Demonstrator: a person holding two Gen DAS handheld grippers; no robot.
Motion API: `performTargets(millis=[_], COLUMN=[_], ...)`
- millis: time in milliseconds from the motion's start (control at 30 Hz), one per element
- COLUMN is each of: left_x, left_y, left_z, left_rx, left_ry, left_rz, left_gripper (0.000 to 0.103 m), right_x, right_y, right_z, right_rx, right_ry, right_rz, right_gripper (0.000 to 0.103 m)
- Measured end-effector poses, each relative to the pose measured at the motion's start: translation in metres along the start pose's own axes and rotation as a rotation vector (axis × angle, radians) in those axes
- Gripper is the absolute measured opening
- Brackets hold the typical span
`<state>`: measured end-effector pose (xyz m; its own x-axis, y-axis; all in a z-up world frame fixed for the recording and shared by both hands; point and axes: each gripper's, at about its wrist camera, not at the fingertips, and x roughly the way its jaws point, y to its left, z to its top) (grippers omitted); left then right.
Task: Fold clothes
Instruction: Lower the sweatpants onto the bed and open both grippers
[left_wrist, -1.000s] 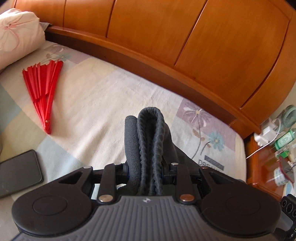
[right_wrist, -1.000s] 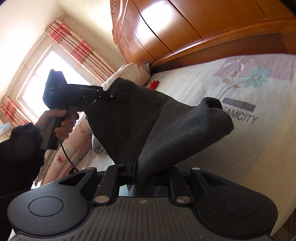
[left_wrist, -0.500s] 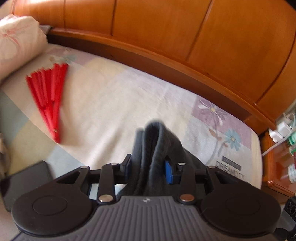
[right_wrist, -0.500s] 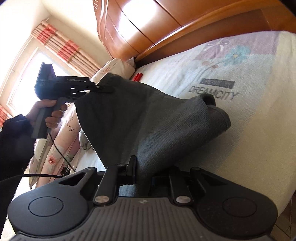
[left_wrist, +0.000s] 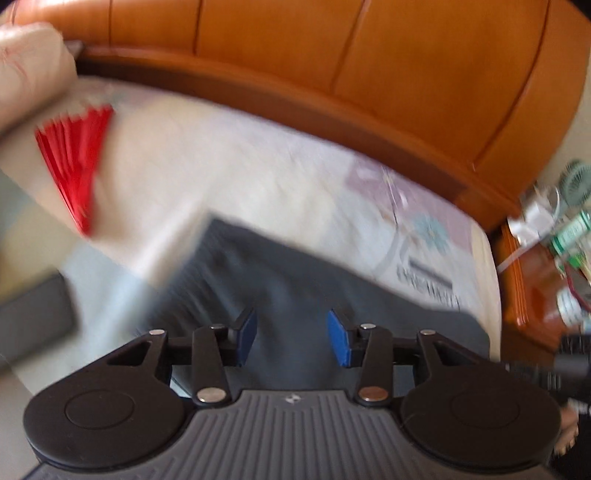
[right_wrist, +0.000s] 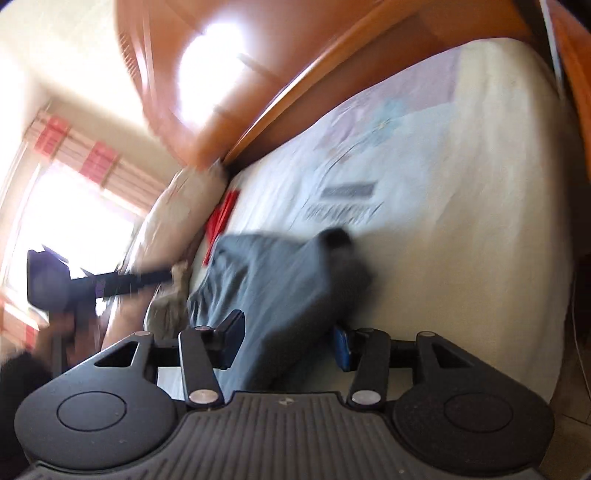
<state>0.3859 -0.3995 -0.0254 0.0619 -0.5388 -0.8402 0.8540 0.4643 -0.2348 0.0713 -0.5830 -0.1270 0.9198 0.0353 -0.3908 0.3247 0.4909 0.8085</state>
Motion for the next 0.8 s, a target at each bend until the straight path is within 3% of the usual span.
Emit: performTargets(millis=[33,67,167,233,433,533,667,800], left_x=[0.005,0.009,0.012,0.019,0.008,0.002,0.014,0.021], left_y=[-0.001,-0.002,-0.006,-0.006,-0.006,-0.02,-0.04,-0.035], left_z=[-0.007,-0.014,-0.033,-0.044,-0.057,-0.058,-0.065,-0.077], left_rx=[-0.01,-0.022,-0.037,-0.043,-0.054,-0.041,0.001,-0.003], left_ry=[0.014,0.023,0.019,0.032,0.019,-0.012,0.006,0.03], left_rz=[-0.009,-0.021,-0.064,-0.074,-0.043,-0.116,-0.184,-0.152], left_gripper=[0.043,0.042,0.043,0.05,0.051,0.052,0.054,0.056], right_x=[0.002,0.002,0.001,0.003,-0.023,-0.038,-0.017,0.012], right_y=[0.0,0.003,0.016,0.019,0.018,0.038,0.056,0.04], right_z=[0.003,0.006,0.012,0.011,0.011,0.017,0.015,0.011], right_rx=[-0.019,-0.054,-0.176,-0.246,-0.274,-0.379,-0.445,-0.525], right_ry=[-0.014,-0.025,-0.056,-0.054,-0.11,-0.173,-0.079,-0.067], right_rz=[-0.022,-0.037,-0.076,-0.125,-0.252,-0.248,-0.142,-0.3], right_gripper=[0.03,0.02,0.018,0.02,0.03,0.031,0.031,0.028])
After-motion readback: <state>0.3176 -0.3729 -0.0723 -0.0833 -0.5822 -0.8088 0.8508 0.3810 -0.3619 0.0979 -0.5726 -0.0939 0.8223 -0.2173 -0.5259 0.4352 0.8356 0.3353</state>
